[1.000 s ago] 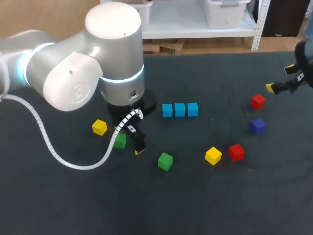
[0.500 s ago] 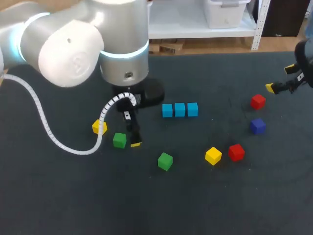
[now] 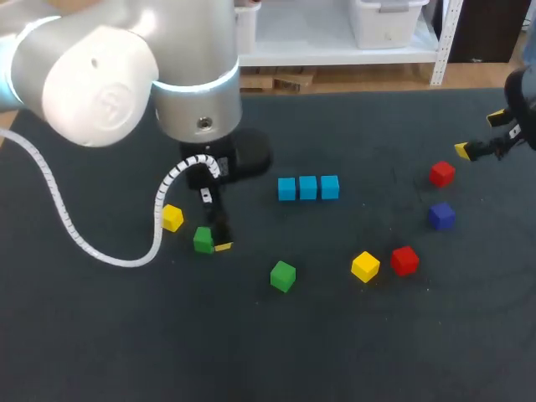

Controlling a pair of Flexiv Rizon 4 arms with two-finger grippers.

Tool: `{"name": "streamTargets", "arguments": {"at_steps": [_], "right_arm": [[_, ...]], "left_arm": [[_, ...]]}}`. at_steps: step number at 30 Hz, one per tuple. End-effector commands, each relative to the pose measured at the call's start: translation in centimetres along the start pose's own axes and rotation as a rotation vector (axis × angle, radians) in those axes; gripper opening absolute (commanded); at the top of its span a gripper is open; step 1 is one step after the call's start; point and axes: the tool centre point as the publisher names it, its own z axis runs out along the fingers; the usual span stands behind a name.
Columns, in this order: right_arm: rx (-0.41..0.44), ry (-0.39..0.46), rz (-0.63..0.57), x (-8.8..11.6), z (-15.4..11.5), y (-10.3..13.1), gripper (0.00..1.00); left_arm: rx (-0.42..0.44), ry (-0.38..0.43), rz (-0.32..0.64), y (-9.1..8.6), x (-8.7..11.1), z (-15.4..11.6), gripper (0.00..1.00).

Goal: Place the blue cubes, place green cubes on the blue cubes, place the yellow cubes on the green cubes, then place the red cubes on the yellow cubes, and place purple cube on the red cubes.

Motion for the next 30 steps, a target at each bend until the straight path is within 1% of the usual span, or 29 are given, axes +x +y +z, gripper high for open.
{"name": "streamTargets", "arguments": {"at_steps": [1, 3, 4, 7, 10, 15, 18, 20, 30], "right_arm": [[0.003, 0.001, 0.000, 0.0, 0.1, 0.0, 1.00], [0.003, 0.001, 0.000, 0.0, 0.1, 0.0, 1.00], [0.003, 0.001, 0.000, 0.0, 0.1, 0.0, 1.00], [0.003, 0.001, 0.000, 0.0, 0.1, 0.0, 1.00], [0.003, 0.001, 0.000, 0.0, 0.1, 0.0, 1.00], [0.003, 0.001, 0.000, 0.0, 0.1, 0.0, 1.00], [0.003, 0.001, 0.000, 0.0, 0.1, 0.0, 1.00], [0.003, 0.001, 0.000, 0.0, 0.1, 0.0, 1.00], [0.003, 0.001, 0.000, 0.0, 0.1, 0.0, 1.00]], "left_arm": [[-0.025, 0.033, -0.011, -1.8, 0.5, 0.5, 1.00], [-0.011, 0.028, -0.006, -2.1, 0.5, 1.0, 1.00], [-0.009, 0.044, -0.015, -2.2, 0.5, 1.4, 1.00], [0.003, 0.040, -0.013, -2.1, 0.4, 2.3, 1.00], [0.018, 0.056, -0.018, -1.5, 0.6, 3.4, 1.00], [0.040, 0.081, -0.022, -0.6, 0.8, 4.4, 1.00], [0.042, 0.074, -0.021, -0.5, 0.9, 4.5, 1.00], [0.061, 0.052, -0.028, -0.4, 0.8, 4.4, 1.00], [0.061, 0.052, -0.028, -0.4, 0.8, 4.4, 1.00]]}}
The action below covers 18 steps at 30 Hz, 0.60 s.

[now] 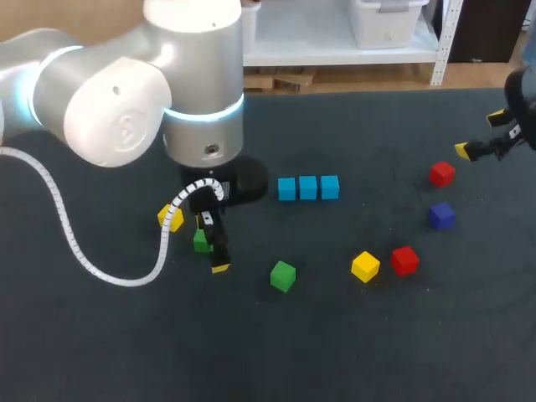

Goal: Place the blue cubes, place green cubes on the blue cubes, place the yellow cubes on the green cubes, then place the red cubes on the yellow cubes, and place purple cube on the red cubes.

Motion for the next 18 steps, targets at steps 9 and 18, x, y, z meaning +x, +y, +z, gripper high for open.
{"name": "streamTargets", "arguments": {"at_steps": [9, 18], "right_arm": [[0.004, 0.001, 0.000, 0.0, 0.1, 0.0, 1.00], [0.004, 0.001, 0.000, 0.0, 0.1, 0.0, 1.00]], "left_arm": [[-0.034, 0.033, 0.013, 2.5, 0.0, -0.1, 1.00], [0.028, 0.047, 0.109, 3.7, 0.0, 1.0, 1.00]]}}
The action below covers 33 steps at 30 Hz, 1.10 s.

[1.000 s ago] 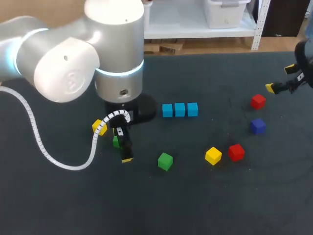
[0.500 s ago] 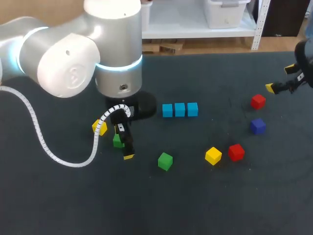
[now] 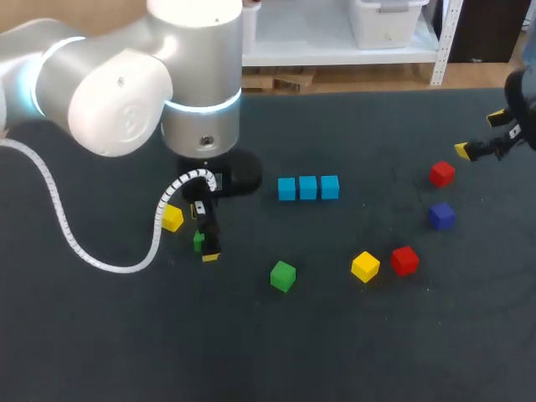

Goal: Place the blue cubes, place green cubes on the blue cubes, place the yellow cubes on the green cubes, then place the red cubes on the yellow cubes, and place purple cube on the red cubes.

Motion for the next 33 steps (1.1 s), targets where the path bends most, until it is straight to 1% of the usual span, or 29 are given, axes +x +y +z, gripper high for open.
{"name": "streamTargets", "arguments": {"at_steps": [1, 10, 17, 18, 19, 20, 21, 22, 23, 25, 27, 33], "right_arm": [[0.003, 0.001, 0.000, 0.0, 0.1, 0.0, 1.00], [0.003, 0.001, 0.000, 0.0, 0.1, 0.0, 1.00], [0.003, 0.001, 0.000, 0.0, 0.1, 0.0, 1.00], [0.003, 0.001, 0.000, 0.0, 0.1, 0.0, 1.00], [0.003, 0.001, 0.000, 0.0, 0.1, 0.0, 1.00], [0.003, 0.001, 0.000, 0.0, 0.1, 0.0, 1.00], [0.003, 0.001, 0.000, 0.0, 0.1, 0.0, 1.00], [0.003, 0.001, 0.000, 0.0, 0.1, 0.0, 1.00], [0.003, 0.001, 0.000, 0.0, 0.1, 0.0, 1.00], [0.003, 0.001, 0.000, 0.0, 0.1, 0.0, 1.00], [0.003, 0.001, 0.000, 0.0, 0.1, 0.0, 1.00], [0.003, 0.001, 0.000, 0.0, 0.1, 0.0, 1.00]], "left_arm": [[0.057, 0.006, 0.030, 1.4, -0.4, 1.0, 1.00], [0.099, 0.013, 0.055, 2.5, 0.3, 3.2, 1.00], [0.100, 0.012, 0.062, 2.6, 0.3, 3.6, 1.00], [0.097, 0.012, 0.058, 2.6, 0.3, 3.6, 0.94], [0.095, 0.015, 0.055, 2.6, 0.3, 3.6, 0.62], [0.095, 0.016, 0.055, 2.6, 0.3, 3.7, 0.49], [0.095, 0.015, 0.057, 2.6, 0.2, 3.7, 0.45], [0.094, 0.016, 0.057, 2.5, 0.1, 3.7, 0.36], [0.093, 0.017, 0.059, 2.4, 0.1, 3.7, 0.29], [0.090, 0.015, 0.060, 2.3, -0.1, 3.6, 0.25], [0.086, 0.013, 0.060, 2.2, -0.2, 3.5, 0.00], [0.077, 0.018, 0.056, 1.9, -0.5, 3.3, 0.00]]}}
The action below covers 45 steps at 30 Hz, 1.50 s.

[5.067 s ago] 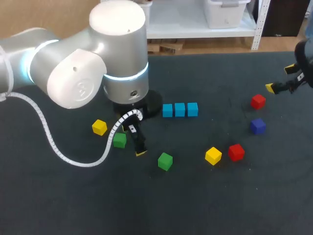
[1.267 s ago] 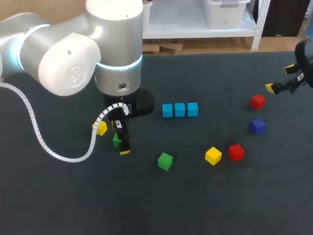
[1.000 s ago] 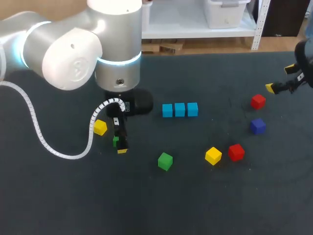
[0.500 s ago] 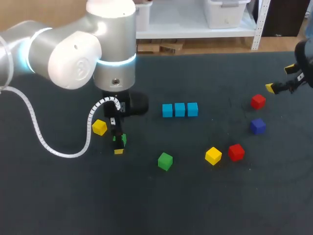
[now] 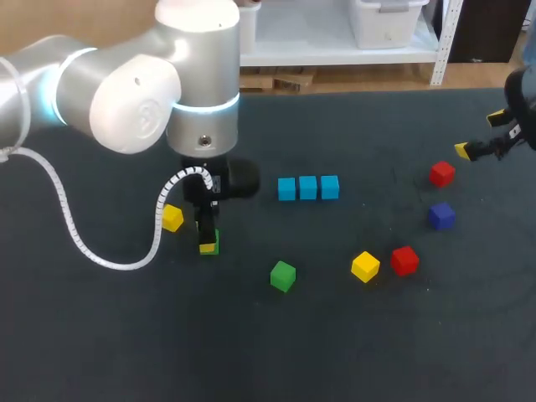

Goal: Place the blue cubes, place green cubes on the blue cubes, place the yellow cubes on the green cubes, then place the red cubes on the yellow cubes, and place purple cube on the red cubes.

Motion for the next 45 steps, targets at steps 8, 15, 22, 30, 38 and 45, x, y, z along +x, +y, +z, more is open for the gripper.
{"name": "streamTargets", "arguments": {"at_steps": [8, 15, 22, 30, 38, 45], "right_arm": [[0.004, 0.001, 0.000, 0.0, 0.1, 0.0, 1.00], [0.004, 0.001, 0.000, 0.0, 0.1, 0.0, 1.00], [0.004, 0.001, 0.000, 0.0, 0.1, 0.0, 1.00], [0.004, 0.001, 0.000, 0.0, 0.1, 0.0, 1.00], [0.004, 0.001, 0.000, 0.0, 0.1, 0.0, 1.00], [0.004, 0.001, 0.000, 0.0, 0.1, 0.0, 1.00]], "left_arm": [[-0.016, -0.001, -0.024, -0.3, -0.1, -0.3, 0.00], [-0.072, -0.035, -0.052, -0.3, -0.3, -1.8, 0.00], [-0.136, -0.037, 0.017, 0.6, -2.1, -3.5, 0.00], [-0.137, -0.017, 0.068, 1.2, -5.2, -4.7, 0.00], [-0.160, -0.007, 0.115, 3.2, -7.2, -5.6, 0.00], [-0.170, 0.004, 0.167, 5.1, -9.2, -6.0, 0.00]]}}
